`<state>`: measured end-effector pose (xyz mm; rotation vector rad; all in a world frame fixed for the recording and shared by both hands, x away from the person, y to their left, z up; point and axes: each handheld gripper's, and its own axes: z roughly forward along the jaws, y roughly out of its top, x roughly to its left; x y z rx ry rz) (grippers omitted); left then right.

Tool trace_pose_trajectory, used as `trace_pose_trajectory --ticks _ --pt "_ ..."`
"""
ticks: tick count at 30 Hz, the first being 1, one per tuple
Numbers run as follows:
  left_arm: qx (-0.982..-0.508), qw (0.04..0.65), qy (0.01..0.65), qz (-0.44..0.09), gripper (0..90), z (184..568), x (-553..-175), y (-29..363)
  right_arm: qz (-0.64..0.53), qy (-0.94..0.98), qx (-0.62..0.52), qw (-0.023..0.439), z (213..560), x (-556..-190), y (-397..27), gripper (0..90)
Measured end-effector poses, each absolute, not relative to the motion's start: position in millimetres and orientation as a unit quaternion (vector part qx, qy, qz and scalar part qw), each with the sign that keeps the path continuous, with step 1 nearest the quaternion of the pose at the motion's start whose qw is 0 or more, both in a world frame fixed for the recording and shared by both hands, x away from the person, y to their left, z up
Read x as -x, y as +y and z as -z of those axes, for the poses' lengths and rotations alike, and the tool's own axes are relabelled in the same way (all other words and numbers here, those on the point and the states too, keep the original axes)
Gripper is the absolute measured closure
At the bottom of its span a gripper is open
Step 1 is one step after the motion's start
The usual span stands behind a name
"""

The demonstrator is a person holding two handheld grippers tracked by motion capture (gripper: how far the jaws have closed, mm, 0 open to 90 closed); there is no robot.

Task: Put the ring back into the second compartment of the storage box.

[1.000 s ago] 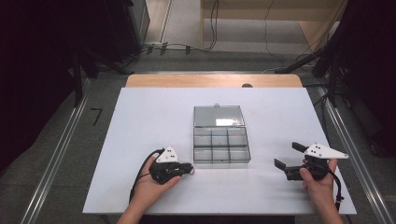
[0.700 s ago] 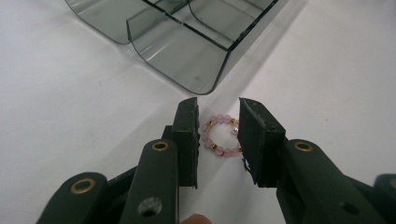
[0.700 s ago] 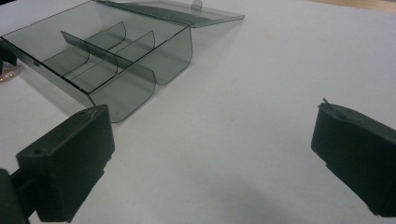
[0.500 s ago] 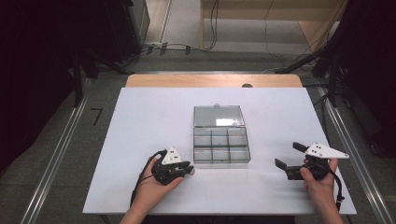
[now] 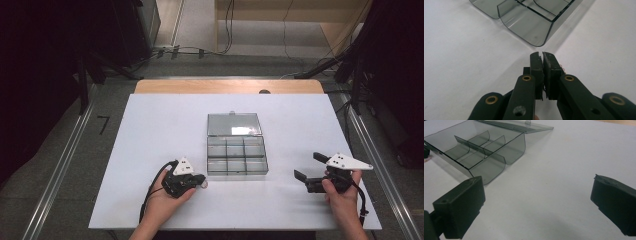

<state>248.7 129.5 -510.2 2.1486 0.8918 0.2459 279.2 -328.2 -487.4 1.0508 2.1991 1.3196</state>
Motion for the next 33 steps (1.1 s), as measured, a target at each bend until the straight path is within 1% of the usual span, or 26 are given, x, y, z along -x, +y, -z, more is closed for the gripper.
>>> trace_pose_trajectory --ticks 6,14,27,33 --pt "-0.846 0.39 0.349 -0.098 85.9 510 -248 129 -0.473 0.778 -0.37 0.183 487 -279 -329 0.0" --pt "-0.848 0.399 0.339 -0.086 86.0 509 -249 130 -0.474 0.778 -0.37 0.181 486 -279 -329 0.0" --pt "-0.834 0.433 0.333 -0.075 86.0 500 -248 135 -0.478 0.776 -0.367 0.183 485 -279 -329 0.0" --pt "-0.835 0.436 0.328 -0.076 86.0 497 -247 135 -0.479 0.777 -0.366 0.183 485 -279 -329 0.0"
